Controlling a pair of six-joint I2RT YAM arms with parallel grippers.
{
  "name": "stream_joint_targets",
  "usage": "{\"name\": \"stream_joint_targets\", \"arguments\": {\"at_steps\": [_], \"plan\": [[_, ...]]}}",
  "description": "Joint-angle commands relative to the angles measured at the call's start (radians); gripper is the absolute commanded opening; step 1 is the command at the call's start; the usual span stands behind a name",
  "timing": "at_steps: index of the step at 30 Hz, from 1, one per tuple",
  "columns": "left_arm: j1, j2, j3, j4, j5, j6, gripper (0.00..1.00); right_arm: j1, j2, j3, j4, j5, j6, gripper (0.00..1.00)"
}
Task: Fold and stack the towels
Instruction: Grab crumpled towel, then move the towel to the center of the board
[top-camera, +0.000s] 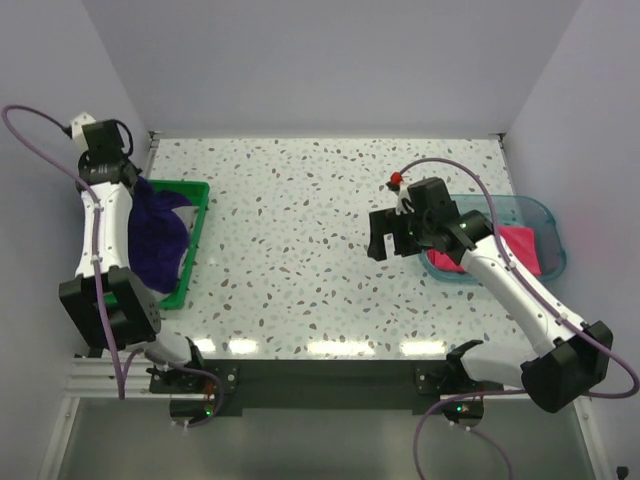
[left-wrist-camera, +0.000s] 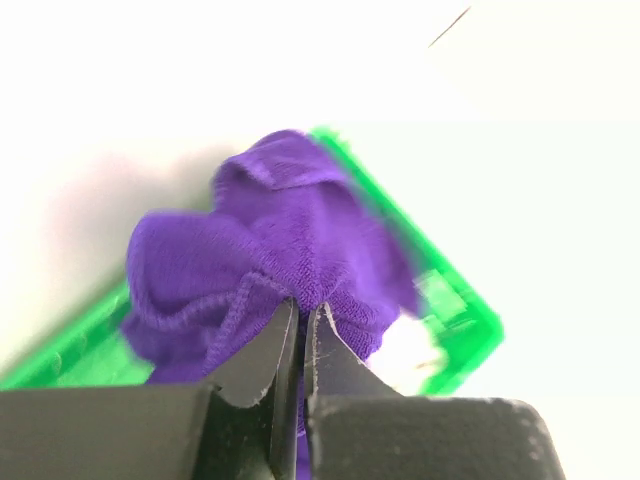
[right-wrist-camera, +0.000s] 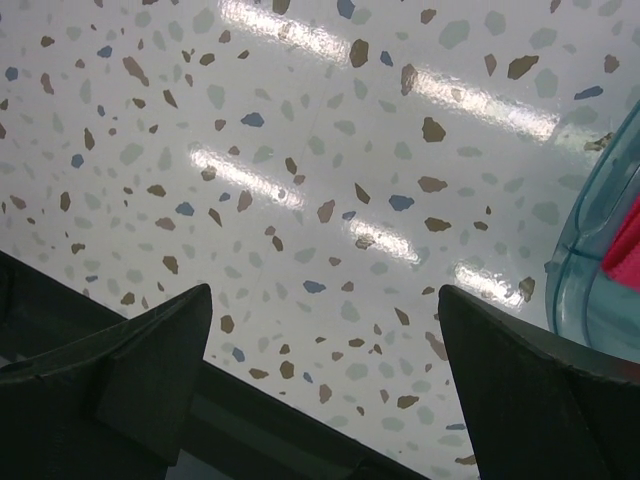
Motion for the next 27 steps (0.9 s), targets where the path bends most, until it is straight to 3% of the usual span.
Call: {"name": "stream_joint_targets", "arguments": {"at_steps": [1,8,13,19,23,27], "plan": [[-0.087,-0.051,0.213,-0.058,-0.047,0.048,0.00,0.002,-0.023,0.055,-0.009,0.020,-0.004,0.99],[-0.317,0.001,0.562,-0.161,0.019,0.081,0.00,-0.001,-0.050,0.081,-0.001,0.092,-0.004,0.98],[-0.559,0.052,0.780,-0.182,0.139,0.109,0.00,0.000,-0.087,0.098,0.014,0.167,-0.001,0.98],[-0.876,0.055,0.886,-0.182,0.237,0.170,0.00,-0.001,-0.170,0.078,0.072,0.322,0.015,0.98],[-0.969,0.012,0.880,-0.186,0.272,0.192,0.00,0.000,-0.234,0.057,0.115,0.410,0.015,0.99],[-0.975,-0.036,0.814,-0.181,0.254,0.190,0.00,0.000,-0.279,0.041,0.141,0.473,0.013,0.98]]}}
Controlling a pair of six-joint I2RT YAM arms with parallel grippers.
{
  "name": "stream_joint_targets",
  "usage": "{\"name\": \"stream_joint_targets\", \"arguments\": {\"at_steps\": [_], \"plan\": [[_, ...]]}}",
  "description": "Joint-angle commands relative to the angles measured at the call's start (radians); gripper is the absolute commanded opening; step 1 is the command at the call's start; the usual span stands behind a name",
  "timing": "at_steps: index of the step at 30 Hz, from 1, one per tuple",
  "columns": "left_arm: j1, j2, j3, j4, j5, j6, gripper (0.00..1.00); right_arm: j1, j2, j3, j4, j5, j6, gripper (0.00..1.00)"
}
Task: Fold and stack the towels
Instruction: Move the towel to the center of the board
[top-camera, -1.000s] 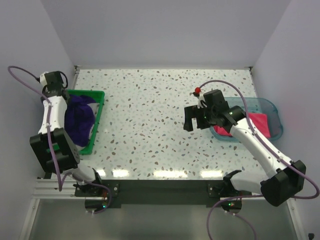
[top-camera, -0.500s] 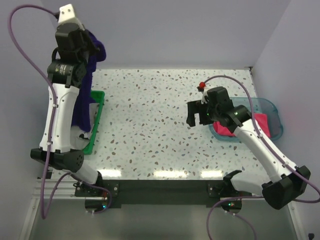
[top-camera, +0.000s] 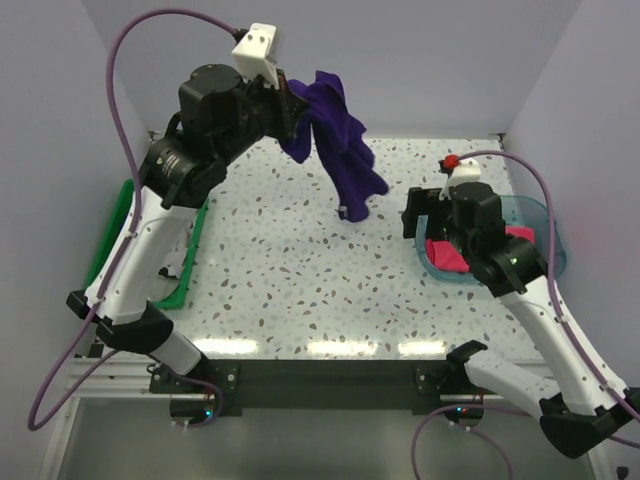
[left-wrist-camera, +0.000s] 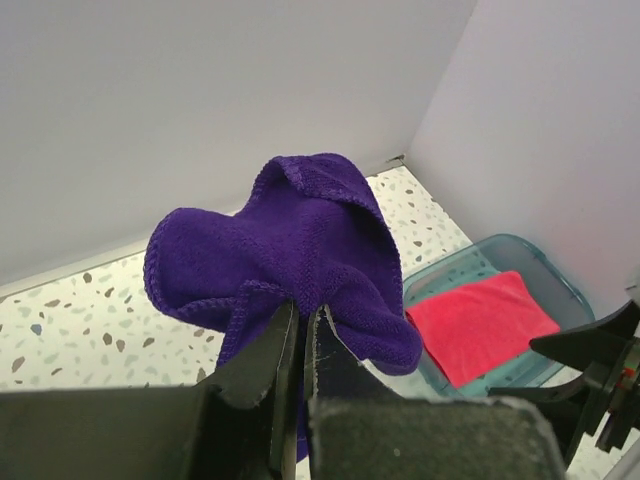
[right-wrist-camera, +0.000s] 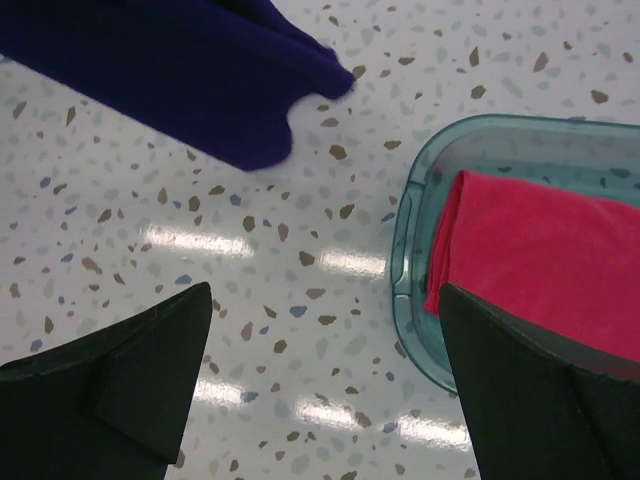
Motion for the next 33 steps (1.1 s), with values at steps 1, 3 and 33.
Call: {"name": "stream_joint_targets", "arguments": {"at_steps": [1,3,33], "plan": [[0.007,-0.082,-0.029,0.019,-0.017,0.036,0.00,-0.001,-0.035,-0.015,0.076,0.118,0.009,0.98],[0.007,-0.071,-0.049,-0.005,-0.062,0.043,0.00,0.000,-0.038,-0.016,0.078,0.129,0.000,0.99],[0.196,0.040,-0.673,0.280,0.053,-0.076,0.98,0.037,0.413,-0.119,0.081,-0.349,0.026,0.68]]}}
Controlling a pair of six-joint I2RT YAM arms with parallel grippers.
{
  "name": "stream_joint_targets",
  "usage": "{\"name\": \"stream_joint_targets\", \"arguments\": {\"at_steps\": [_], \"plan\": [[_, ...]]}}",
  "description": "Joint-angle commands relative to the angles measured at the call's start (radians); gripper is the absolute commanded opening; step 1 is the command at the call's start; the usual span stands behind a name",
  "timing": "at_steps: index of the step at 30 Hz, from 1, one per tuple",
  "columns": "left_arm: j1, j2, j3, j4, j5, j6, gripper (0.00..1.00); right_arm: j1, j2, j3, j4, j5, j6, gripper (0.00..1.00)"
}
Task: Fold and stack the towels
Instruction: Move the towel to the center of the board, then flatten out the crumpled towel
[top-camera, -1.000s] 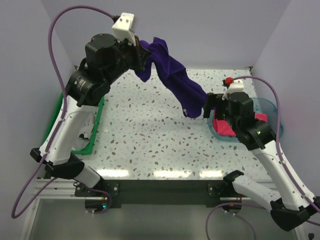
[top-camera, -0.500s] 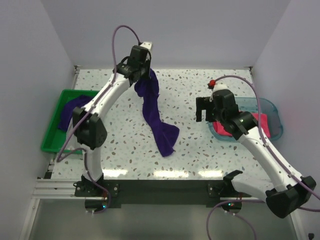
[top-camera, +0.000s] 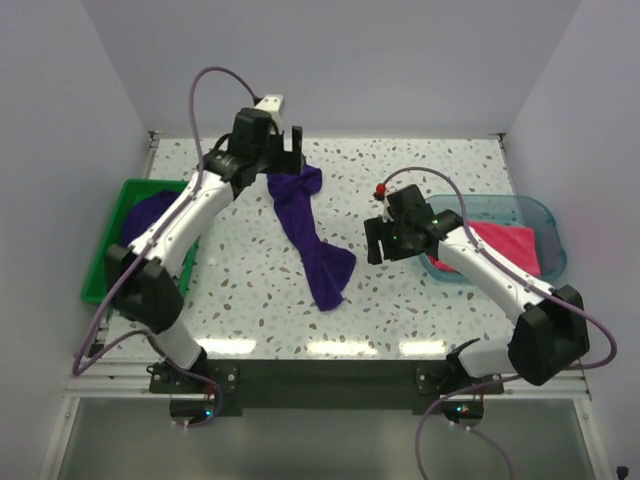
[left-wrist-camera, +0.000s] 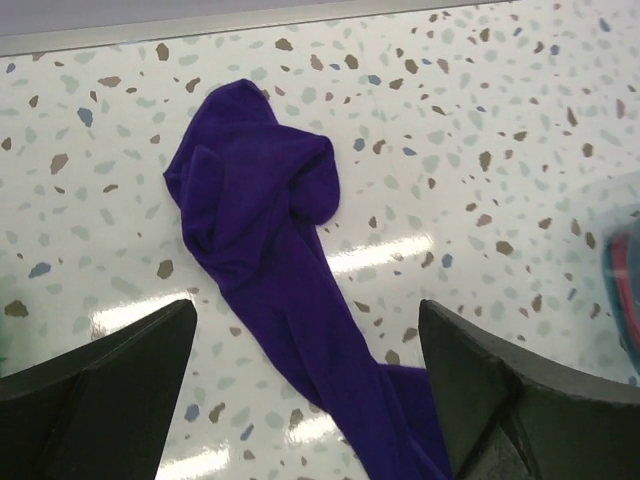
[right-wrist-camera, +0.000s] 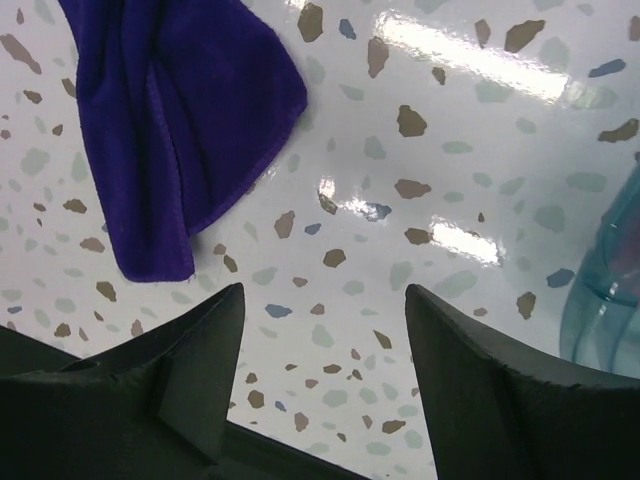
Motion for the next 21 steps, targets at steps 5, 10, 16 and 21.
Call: {"name": "stream_joint_targets", "arguments": {"at_steps": [5,10,16,21], "plan": [[-0.262,-0.265,-0.352,0.005,0.027,-0.118,0.93,0.012,0.100,0.003,0.131,-0.002,0.048,0.66],[-0.454,-0.299,-0.500,0.027,-0.037,-0.199,0.90,0.010,0.222,0.052,0.163,0.008,0.037,0.57],[-0.600,-0.203,-0.493,0.002,-0.132,-0.226,0.83,0.010,0.344,0.109,0.205,-0.029,0.049,0.48],[-0.657,-0.140,-0.488,-0.012,-0.177,-0.218,0.80,0.004,0.394,0.123,0.232,-0.032,0.091,0.48]]}}
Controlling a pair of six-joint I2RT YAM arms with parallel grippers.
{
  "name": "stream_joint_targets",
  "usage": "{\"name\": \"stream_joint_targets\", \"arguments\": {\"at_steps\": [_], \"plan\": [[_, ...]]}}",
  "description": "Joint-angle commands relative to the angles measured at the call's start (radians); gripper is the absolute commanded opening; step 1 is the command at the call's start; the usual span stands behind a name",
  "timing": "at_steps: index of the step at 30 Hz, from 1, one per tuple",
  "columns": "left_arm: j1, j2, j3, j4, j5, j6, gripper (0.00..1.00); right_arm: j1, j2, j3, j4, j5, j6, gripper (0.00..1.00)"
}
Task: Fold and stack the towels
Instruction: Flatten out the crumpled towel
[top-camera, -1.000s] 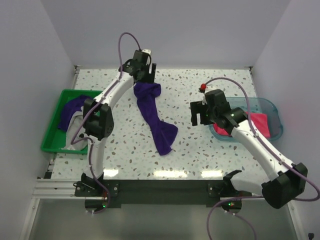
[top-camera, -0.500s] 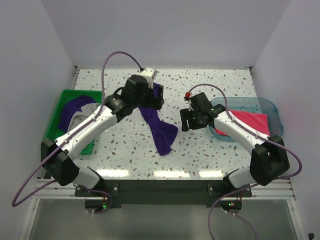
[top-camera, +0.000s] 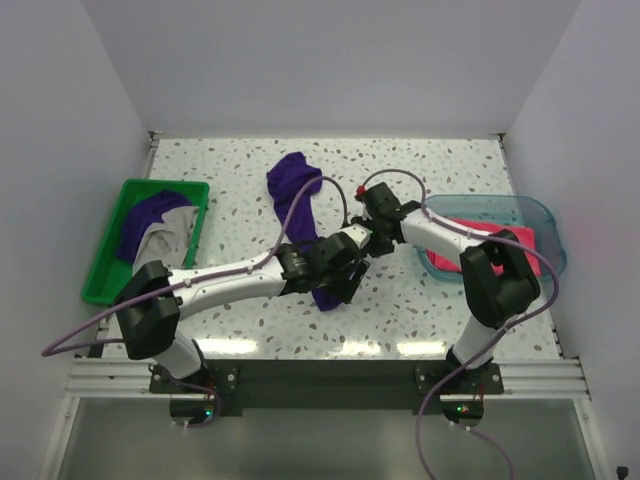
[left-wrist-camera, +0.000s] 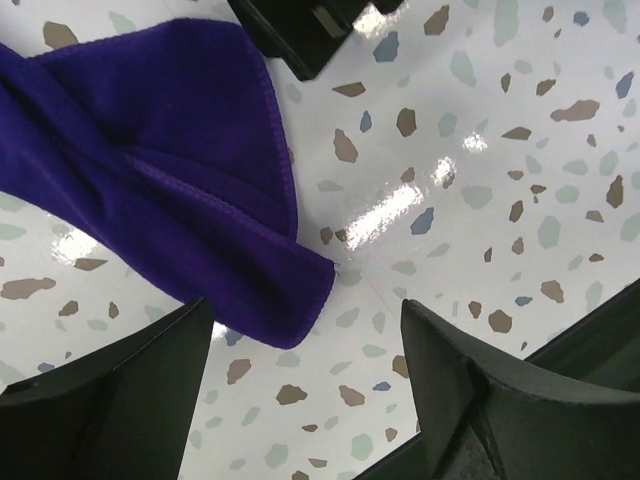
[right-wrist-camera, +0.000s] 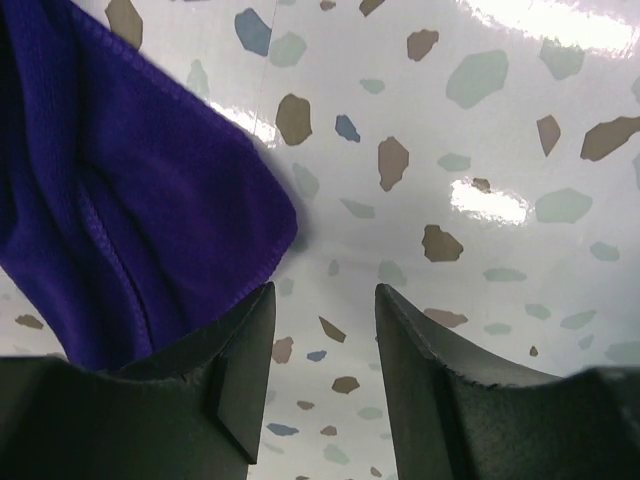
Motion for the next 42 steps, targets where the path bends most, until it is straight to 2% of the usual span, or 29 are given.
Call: {"name": "stream_joint_targets", "arguments": {"at_steps": [1,13,21,24,25,26,28,30,35,42], "plan": [[-0.044,0.038,0.026,-0.002,-0.084,-0.020,0.80,-0.012,0.011,0.040,0.064,-0.020,0.049,0.48],[-0.153,0.225,0.092,-0.053,-0.247,0.015,0.70,-0.045,0.026,-0.008,0.120,-0.075,0.108,0.50],[-0.165,0.311,0.107,-0.068,-0.328,0.008,0.49,-0.048,0.031,-0.025,0.147,-0.097,0.126,0.50],[-0.170,0.311,0.106,-0.066,-0.338,0.003,0.32,-0.048,0.032,-0.026,0.151,-0.103,0.131,0.51],[-0.170,0.306,0.106,-0.071,-0.347,-0.005,0.28,-0.048,0.032,-0.028,0.154,-0.104,0.135,0.51],[-0.170,0.300,0.107,-0.076,-0.350,-0.008,0.19,-0.048,0.034,-0.028,0.156,-0.107,0.137,0.52],[-0.168,0.271,0.115,-0.111,-0.359,-0.028,0.07,-0.048,0.035,-0.032,0.163,-0.112,0.146,0.52],[-0.167,0.225,0.122,-0.143,-0.371,-0.061,0.01,-0.048,0.037,-0.037,0.177,-0.118,0.154,0.52],[-0.136,0.057,0.097,-0.185,-0.345,-0.124,0.00,-0.049,0.046,-0.049,0.197,-0.117,0.174,0.54],[0.023,-0.129,0.005,-0.148,-0.236,-0.161,0.00,-0.046,0.080,-0.074,0.228,-0.146,0.189,0.53]]}}
